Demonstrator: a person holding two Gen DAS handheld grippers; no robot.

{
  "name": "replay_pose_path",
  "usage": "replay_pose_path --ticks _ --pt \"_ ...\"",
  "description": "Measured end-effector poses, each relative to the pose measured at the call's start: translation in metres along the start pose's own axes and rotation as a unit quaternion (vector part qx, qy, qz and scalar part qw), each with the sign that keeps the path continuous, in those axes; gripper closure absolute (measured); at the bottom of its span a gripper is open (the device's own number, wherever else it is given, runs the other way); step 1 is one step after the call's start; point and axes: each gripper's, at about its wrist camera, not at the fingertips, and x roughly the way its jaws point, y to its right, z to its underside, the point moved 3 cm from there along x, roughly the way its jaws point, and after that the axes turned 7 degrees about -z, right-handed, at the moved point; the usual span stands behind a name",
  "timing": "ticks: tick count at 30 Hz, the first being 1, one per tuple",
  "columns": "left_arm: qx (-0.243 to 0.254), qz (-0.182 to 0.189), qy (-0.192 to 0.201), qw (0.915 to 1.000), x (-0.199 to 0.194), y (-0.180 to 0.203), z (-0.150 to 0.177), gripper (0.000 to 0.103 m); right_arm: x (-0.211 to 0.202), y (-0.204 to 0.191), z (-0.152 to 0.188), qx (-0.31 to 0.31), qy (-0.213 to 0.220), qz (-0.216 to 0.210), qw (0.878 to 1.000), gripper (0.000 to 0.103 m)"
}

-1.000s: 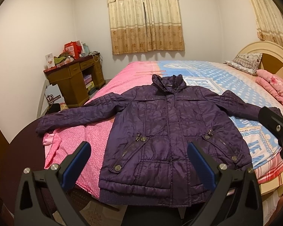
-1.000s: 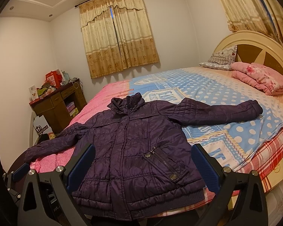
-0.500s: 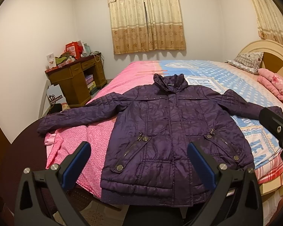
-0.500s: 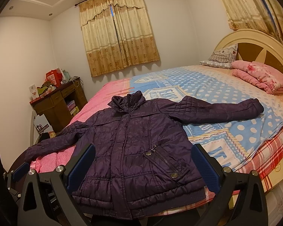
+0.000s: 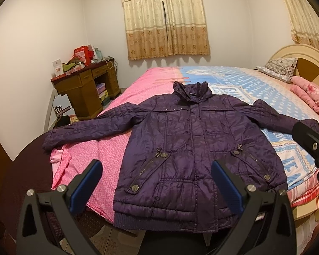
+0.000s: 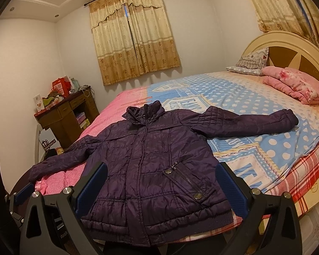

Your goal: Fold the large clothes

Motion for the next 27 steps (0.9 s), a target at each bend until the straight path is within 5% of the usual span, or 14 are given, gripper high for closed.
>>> replay_pose_path --ticks 21,27 --pt "0.002 0.003 -0.005 1.0000 0.003 0.003 0.004 0.000 0.005 0.005 0.002 0.009 -0.011 -0.001 1.000 0.001" --pt "-0.002 0.029 -0.031 0.9991 0.022 0.009 0.014 0.000 0.022 0.030 0.003 0.042 -0.028 0.010 0.999 0.002"
